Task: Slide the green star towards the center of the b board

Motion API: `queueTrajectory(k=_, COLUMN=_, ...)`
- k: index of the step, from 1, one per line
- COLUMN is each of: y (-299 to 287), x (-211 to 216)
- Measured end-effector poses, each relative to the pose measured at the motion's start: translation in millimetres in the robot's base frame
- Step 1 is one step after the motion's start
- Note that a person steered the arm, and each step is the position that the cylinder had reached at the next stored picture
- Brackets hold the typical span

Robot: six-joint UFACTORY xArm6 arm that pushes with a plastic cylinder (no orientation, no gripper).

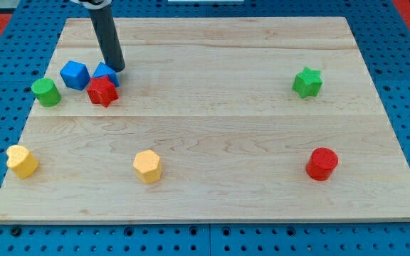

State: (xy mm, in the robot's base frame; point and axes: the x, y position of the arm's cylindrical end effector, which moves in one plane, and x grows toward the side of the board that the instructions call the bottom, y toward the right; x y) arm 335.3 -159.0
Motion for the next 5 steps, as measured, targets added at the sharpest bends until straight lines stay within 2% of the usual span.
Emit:
queueTrajectory(k=2, y=244, x=3)
queueTrajectory(k=3, y=358, x=-18)
queueTrajectory(k=4, y=430, x=-13)
queueTrajectory(k=5, y=371, x=29)
